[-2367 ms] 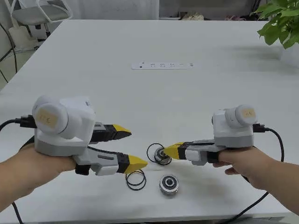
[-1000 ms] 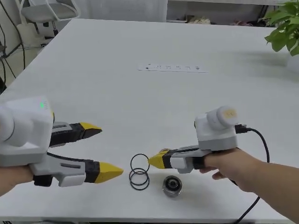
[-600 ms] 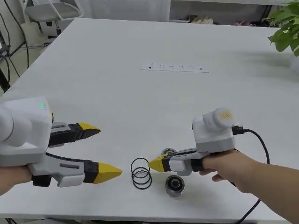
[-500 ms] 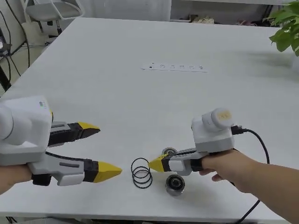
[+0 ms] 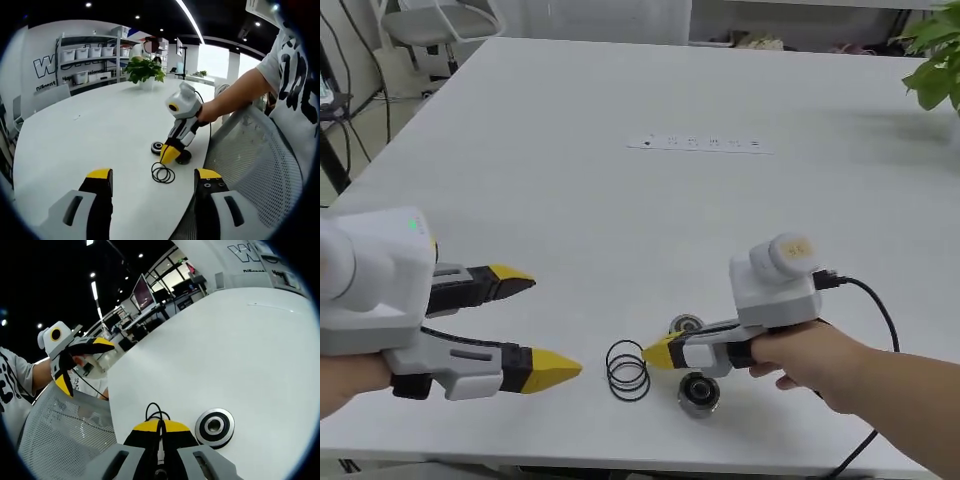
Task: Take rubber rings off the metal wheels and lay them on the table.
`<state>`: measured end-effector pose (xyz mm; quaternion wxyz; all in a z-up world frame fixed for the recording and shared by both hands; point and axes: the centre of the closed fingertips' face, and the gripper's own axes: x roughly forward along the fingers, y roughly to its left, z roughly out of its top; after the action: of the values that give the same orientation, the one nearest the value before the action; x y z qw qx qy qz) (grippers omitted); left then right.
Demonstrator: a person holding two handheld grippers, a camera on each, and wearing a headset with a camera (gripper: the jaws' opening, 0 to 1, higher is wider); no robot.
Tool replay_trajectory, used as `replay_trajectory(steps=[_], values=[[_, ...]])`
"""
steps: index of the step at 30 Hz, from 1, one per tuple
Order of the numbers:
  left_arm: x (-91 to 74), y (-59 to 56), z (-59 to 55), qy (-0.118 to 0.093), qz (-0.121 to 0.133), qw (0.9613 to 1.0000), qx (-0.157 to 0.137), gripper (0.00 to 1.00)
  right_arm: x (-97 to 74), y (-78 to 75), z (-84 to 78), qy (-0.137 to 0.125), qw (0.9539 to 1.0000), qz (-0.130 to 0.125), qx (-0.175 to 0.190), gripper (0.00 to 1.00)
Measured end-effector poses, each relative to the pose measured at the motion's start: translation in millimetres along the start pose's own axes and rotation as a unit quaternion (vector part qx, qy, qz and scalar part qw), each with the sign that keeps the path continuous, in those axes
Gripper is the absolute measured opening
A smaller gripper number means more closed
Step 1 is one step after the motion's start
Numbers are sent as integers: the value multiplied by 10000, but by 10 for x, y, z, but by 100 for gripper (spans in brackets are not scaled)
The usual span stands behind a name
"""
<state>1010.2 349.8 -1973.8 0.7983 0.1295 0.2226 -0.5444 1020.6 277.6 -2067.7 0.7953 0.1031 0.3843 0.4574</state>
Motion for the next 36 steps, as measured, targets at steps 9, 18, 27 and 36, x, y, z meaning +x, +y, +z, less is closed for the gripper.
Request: replay_trajectory(steps=[9, 18, 27, 36], values=[[-4, -35, -48, 64, -8, 10000, -43, 63, 18, -46, -40, 26, 10000, -66, -9, 0], [-3, -47, -64, 118, -15, 9999, -63, 63, 31, -32, -34, -3, 10000, -66, -52, 0], [13, -75, -81, 201, -44, 9998, -41, 63, 47, -66, -35, 2, 9998, -152, -107, 0], [14, -99, -90, 226, -55, 9997, -78, 63, 55, -72, -12, -63, 9997, -196, -129, 0]])
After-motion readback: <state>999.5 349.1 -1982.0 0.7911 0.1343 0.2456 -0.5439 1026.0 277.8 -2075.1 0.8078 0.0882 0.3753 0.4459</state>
